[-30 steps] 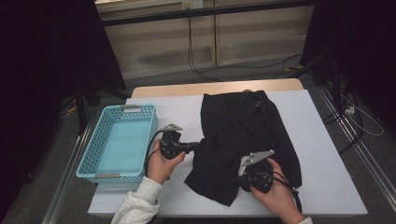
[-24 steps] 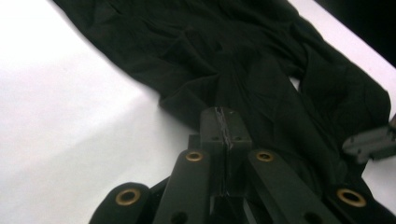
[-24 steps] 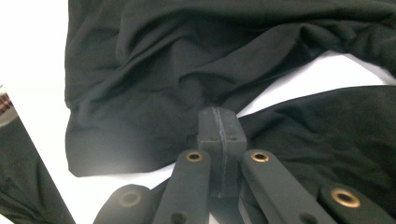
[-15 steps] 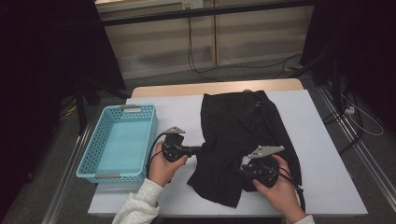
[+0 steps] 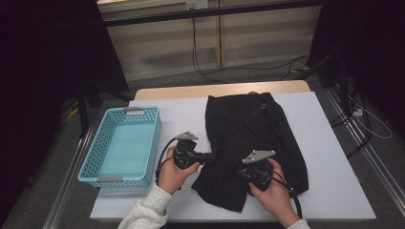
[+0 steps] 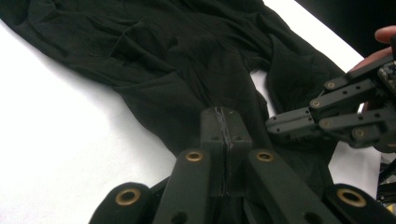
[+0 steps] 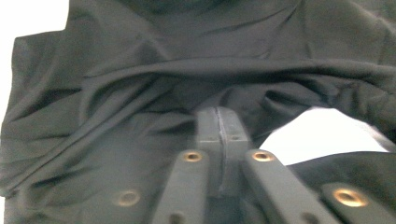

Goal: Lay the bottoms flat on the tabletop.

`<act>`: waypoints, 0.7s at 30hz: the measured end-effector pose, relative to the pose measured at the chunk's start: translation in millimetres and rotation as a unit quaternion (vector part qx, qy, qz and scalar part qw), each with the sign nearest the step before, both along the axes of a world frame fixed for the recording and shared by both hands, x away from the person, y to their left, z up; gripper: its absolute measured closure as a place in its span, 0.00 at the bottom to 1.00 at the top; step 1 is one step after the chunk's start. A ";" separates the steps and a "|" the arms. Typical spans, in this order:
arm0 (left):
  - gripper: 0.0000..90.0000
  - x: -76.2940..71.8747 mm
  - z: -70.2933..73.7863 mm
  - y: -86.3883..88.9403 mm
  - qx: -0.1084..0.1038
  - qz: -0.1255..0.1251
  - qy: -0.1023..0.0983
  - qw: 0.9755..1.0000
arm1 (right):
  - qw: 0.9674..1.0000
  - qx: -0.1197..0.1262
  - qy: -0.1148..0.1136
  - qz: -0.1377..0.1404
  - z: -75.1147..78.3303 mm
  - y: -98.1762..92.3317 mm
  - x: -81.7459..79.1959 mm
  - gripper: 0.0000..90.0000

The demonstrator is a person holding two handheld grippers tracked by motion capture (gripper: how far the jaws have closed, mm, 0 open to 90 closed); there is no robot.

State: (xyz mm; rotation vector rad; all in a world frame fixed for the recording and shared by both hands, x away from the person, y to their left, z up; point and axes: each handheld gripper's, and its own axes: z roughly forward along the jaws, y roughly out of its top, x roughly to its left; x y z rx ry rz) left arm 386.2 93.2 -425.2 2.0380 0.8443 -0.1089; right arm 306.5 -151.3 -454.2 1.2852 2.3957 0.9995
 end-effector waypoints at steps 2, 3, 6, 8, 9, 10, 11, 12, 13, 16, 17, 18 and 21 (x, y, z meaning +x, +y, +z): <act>0.98 1.0 -0.8 1.3 0.001 0.001 -0.006 1.000 | 1.000 -0.008 0.003 -0.004 1.5 -5.0 1.5 1.00; 0.98 1.3 -0.8 1.8 -0.001 0.004 -0.005 1.000 | 1.000 -0.023 0.002 -0.008 3.4 -8.0 1.1 1.00; 0.95 2.7 0.0 3.9 -0.002 0.008 -0.011 1.000 | 0.999 -0.030 0.004 -0.021 5.7 -16.2 0.3 1.00; 0.89 4.7 1.8 7.2 -0.002 0.016 -0.018 1.000 | 1.000 -0.010 -0.004 -0.017 8.4 -17.8 -1.0 1.00; 0.89 5.7 2.6 9.1 -0.004 0.015 -0.017 1.000 | 1.000 -0.007 -0.012 -0.019 11.3 -16.4 -2.1 0.90; 0.87 6.4 4.0 11.4 -0.007 0.024 -0.020 0.999 | 1.000 -0.007 -0.017 -0.021 13.2 -14.7 -2.7 0.86; 0.84 7.2 5.5 13.9 -0.009 0.027 -0.021 0.999 | 1.000 -0.001 -0.023 -0.016 15.5 -11.6 -3.4 0.84; 0.81 8.1 6.7 15.8 -0.012 0.034 -0.025 0.999 | 1.000 0.005 -0.027 -0.014 17.3 -8.7 -4.1 0.80; 0.75 9.0 7.8 17.9 -0.009 0.040 -0.034 0.999 | 0.999 0.011 -0.033 -0.012 18.6 -5.7 -4.4 0.75; 0.60 10.0 8.3 22.4 0.006 0.054 -0.060 0.997 | 0.999 0.025 -0.044 0.002 20.4 4.5 -3.5 0.61; 0.54 10.6 7.3 23.8 0.010 0.057 -0.067 0.996 | 0.998 0.029 -0.047 0.007 20.1 8.1 -2.6 0.57; 0.49 11.5 6.5 25.5 0.014 0.061 -0.072 0.995 | 0.998 0.031 -0.047 0.012 19.3 11.8 -1.1 0.55; 0.38 12.3 5.2 30.1 0.016 0.076 -0.077 0.994 | 0.998 0.025 -0.043 0.030 14.6 24.4 3.4 0.53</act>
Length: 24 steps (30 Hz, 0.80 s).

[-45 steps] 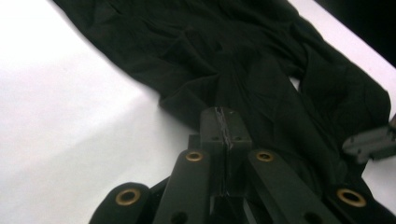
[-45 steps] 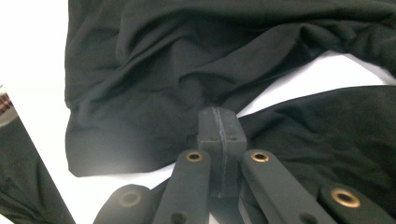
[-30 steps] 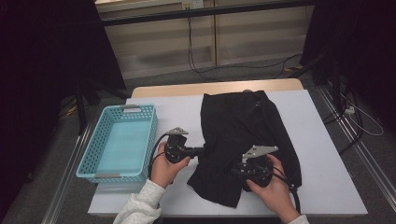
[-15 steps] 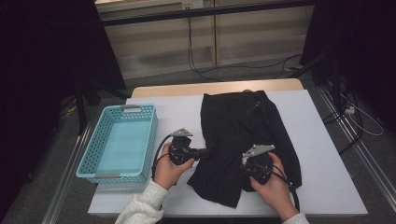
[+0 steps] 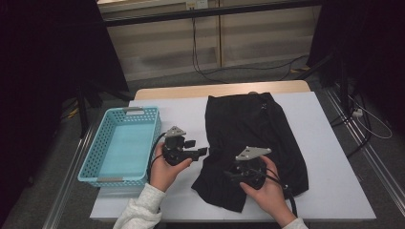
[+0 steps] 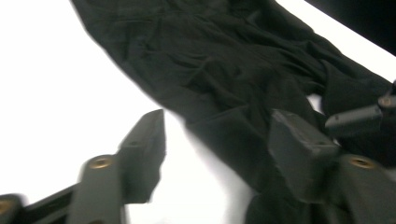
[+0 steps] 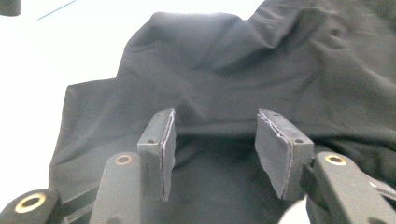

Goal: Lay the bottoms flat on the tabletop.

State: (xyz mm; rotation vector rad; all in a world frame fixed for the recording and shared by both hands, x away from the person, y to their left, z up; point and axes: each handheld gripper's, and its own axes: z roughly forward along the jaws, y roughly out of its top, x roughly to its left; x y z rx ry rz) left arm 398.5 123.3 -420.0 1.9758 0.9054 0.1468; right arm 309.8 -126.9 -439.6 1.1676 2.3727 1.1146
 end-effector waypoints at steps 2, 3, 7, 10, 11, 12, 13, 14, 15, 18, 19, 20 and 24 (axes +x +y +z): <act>0.35 -0.5 0.0 2.6 0.006 0.003 -0.005 1.000 | 1.000 -0.012 0.005 0.018 -4.7 7.9 3.3 0.53; 0.34 -0.8 -0.1 3.7 0.005 0.006 -0.006 1.000 | 1.000 -0.019 0.007 0.022 -7.6 10.4 4.9 0.53; 0.30 -1.8 -2.3 7.6 0.010 0.008 -0.007 1.000 | 0.999 -0.026 0.013 0.029 -19.0 10.7 11.3 0.68; 0.29 -3.1 -4.3 9.5 0.013 0.011 -0.003 1.000 | 0.999 -0.025 0.021 0.033 -17.4 6.1 13.2 0.96; 0.29 -3.3 -4.9 10.4 0.013 0.010 0.000 1.000 | 0.999 -0.031 0.018 0.035 -17.4 5.7 13.3 0.97; 0.29 -3.3 -5.0 11.1 0.014 0.010 0.001 1.000 | 0.999 -0.034 0.019 0.038 -16.9 4.5 13.1 0.98; 0.29 -3.8 -5.1 11.8 0.011 0.013 0.002 1.000 | 0.998 -0.036 0.021 0.040 -16.0 3.3 12.9 0.98; 0.29 -3.7 -4.8 12.7 0.012 0.012 0.002 1.000 | 0.998 -0.044 0.027 0.043 -13.2 -0.2 12.3 0.98; 0.29 -3.6 -4.4 14.1 0.011 0.014 0.001 1.000 | 0.998 -0.046 0.027 0.043 -11.4 -3.4 11.8 0.98; 0.28 -3.7 -4.1 16.1 0.012 0.017 0.001 1.000 | 0.998 -0.036 0.036 0.028 -5.7 -26.1 8.3 0.98; 0.28 -3.7 -4.8 15.7 0.012 0.017 0.004 1.000 | 0.998 -0.037 0.037 0.022 -5.2 -31.8 7.4 0.98; 0.28 -3.5 -5.3 15.3 0.012 0.017 0.004 1.000 | 0.999 -0.033 0.039 0.012 -4.9 -40.2 6.2 0.98; 0.28 -3.2 -7.7 13.1 0.016 0.014 0.007 1.000 | 0.998 -0.049 0.046 -0.006 -4.9 -52.3 4.0 0.97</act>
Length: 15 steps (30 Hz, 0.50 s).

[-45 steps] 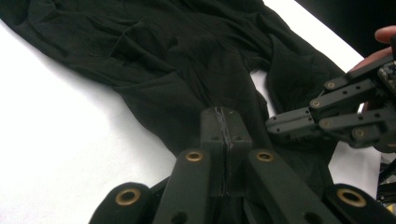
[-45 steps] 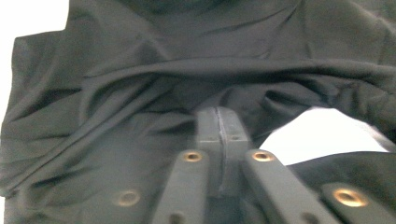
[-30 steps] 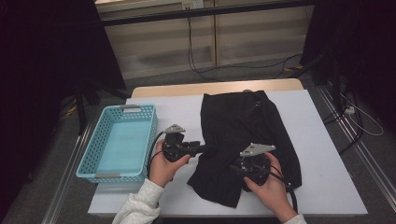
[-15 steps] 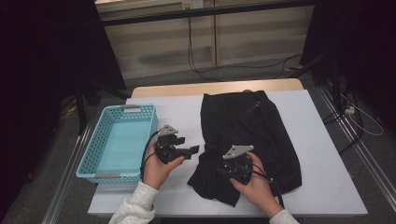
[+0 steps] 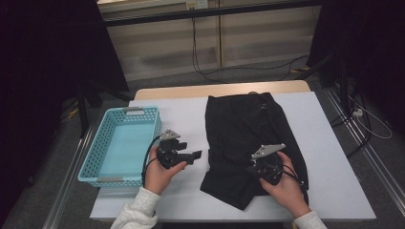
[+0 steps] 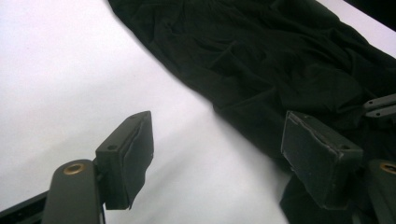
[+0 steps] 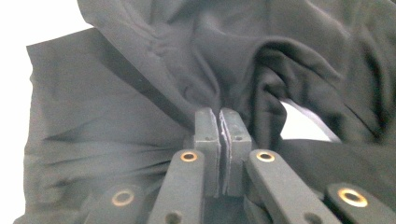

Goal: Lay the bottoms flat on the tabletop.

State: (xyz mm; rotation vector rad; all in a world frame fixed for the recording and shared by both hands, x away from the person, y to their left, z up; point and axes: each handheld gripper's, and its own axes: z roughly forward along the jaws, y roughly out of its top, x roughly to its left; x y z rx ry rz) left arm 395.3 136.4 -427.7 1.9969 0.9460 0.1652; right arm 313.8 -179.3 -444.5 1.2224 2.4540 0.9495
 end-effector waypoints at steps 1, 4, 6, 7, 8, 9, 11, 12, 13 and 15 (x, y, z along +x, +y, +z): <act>0.28 0.0 0.1 -0.2 0.000 0.000 0.001 1.000 | 1.000 0.000 0.001 0.004 -0.1 -0.5 -0.6 0.97; 0.27 0.6 0.3 -0.1 0.003 0.003 -0.001 1.000 | 1.000 0.002 -0.002 0.001 0.4 0.2 -3.1 0.87; 0.27 1.4 -0.7 -0.1 0.003 0.004 -0.001 1.000 | 1.000 0.010 -0.016 0.001 5.1 3.6 -5.3 0.75; 0.27 1.7 -1.1 -0.1 0.004 0.004 0.000 1.000 | 0.999 0.017 -0.027 0.003 8.5 6.6 -6.8 0.70; 0.27 2.1 -1.5 0.1 0.006 0.004 0.001 1.000 | 0.999 0.026 -0.036 0.004 12.0 10.0 -8.1 0.65; 0.26 2.3 -1.7 0.3 0.006 0.005 0.002 1.000 | 0.999 0.034 -0.041 0.007 15.1 13.7 -9.1 0.64; 0.26 2.7 -1.5 0.7 0.007 0.007 0.003 1.000 | 0.997 0.061 -0.045 0.017 18.6 22.4 -11.0 0.63; 0.26 2.5 -1.1 0.5 0.004 0.010 0.002 1.000 | 0.996 0.072 -0.047 0.023 18.9 27.6 -11.8 0.62; 0.25 2.4 -0.6 0.7 0.004 0.010 0.001 1.000 | 0.995 0.076 -0.048 0.032 18.6 33.5 -12.6 0.61; 0.25 2.1 0.7 1.3 0.005 0.011 -0.001 1.000 | 0.995 0.080 -0.044 0.049 16.5 44.6 -14.3 0.61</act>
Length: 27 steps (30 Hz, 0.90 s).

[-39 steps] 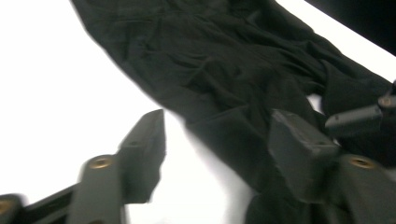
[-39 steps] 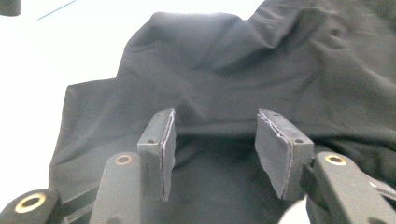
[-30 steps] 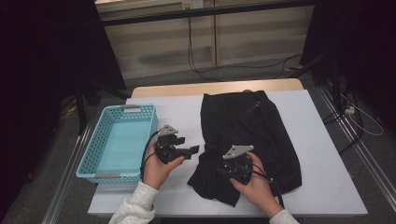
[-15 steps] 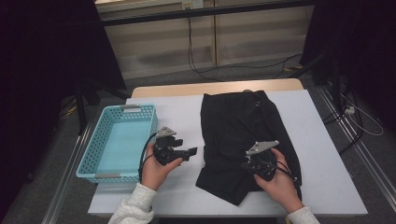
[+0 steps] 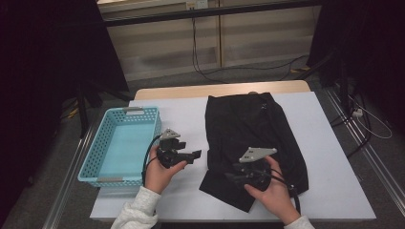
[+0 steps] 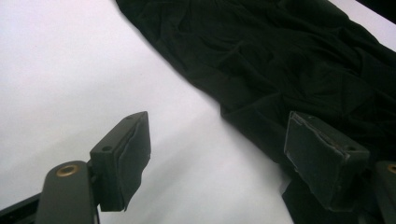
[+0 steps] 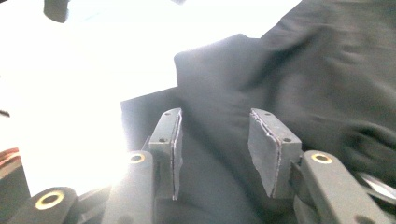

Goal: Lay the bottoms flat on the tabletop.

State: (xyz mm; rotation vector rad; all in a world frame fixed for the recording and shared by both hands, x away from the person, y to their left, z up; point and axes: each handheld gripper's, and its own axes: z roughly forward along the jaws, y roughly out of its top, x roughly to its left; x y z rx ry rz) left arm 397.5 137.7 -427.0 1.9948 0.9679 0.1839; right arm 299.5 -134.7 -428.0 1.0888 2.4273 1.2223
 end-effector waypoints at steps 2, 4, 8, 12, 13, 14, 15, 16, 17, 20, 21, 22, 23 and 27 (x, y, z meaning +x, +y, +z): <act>0.24 0.0 1.1 0.6 0.001 -0.001 -0.003 1.000 | 1.000 0.006 0.008 0.019 -4.3 13.0 -2.3 0.61; 0.24 0.0 1.6 0.9 -0.001 0.001 -0.005 1.000 | 0.999 0.007 0.013 0.041 -10.1 29.3 -5.6 0.59; 0.23 0.3 1.9 2.1 -0.001 -0.001 -0.005 1.000 | 0.997 -0.015 0.014 0.069 -23.1 52.1 -4.7 0.58; 0.23 0.4 -0.4 2.3 -0.003 -0.003 -0.003 1.000 | 0.996 -0.042 -0.010 0.078 -34.8 64.3 -5.6 0.60; 0.23 0.3 -0.7 2.1 -0.003 -0.002 -0.003 1.000 | 0.996 -0.050 -0.023 0.075 -35.5 66.5 -6.2 0.64; 0.23 0.2 -0.9 1.9 -0.004 -0.003 -0.002 1.000 | 0.996 -0.050 -0.025 0.071 -35.7 67.6 -6.2 0.67; 0.23 0.1 -0.9 1.8 -0.004 -0.004 -0.003 1.000 | 0.996 -0.051 -0.027 0.071 -35.9 68.7 -5.8 0.73; 0.23 -0.4 -0.9 1.3 -0.005 -0.003 -0.004 1.000 | 0.996 -0.051 -0.028 0.074 -35.8 69.2 -5.7 0.81; 0.23 -0.5 -0.9 1.1 -0.005 -0.004 -0.004 1.000 | 0.995 -0.049 -0.026 0.081 -35.4 69.1 -5.7 0.93; 0.23 0.4 -1.7 1.9 -0.005 -0.003 -0.003 1.000 | 0.996 -0.042 -0.011 0.083 -34.4 68.3 -6.1 1.00; 0.23 0.8 -2.2 2.2 -0.005 -0.001 -0.003 1.000 | 0.995 -0.047 -0.005 0.086 -32.8 67.5 -6.7 1.00; 0.23 1.3 -2.8 2.7 -0.005 0.000 -0.002 1.000 | 0.995 -0.047 -0.001 0.089 -31.9 67.0 -7.8 1.00; 0.23 1.9 -3.3 3.0 -0.006 0.001 -0.001 1.000 | 0.994 -0.046 0.005 0.096 -31.2 65.1 -8.6 1.00; 0.23 5.9 -5.3 2.0 -0.008 0.006 -0.001 1.000 | 0.992 -0.010 0.046 0.121 -31.9 55.8 -14.3 1.00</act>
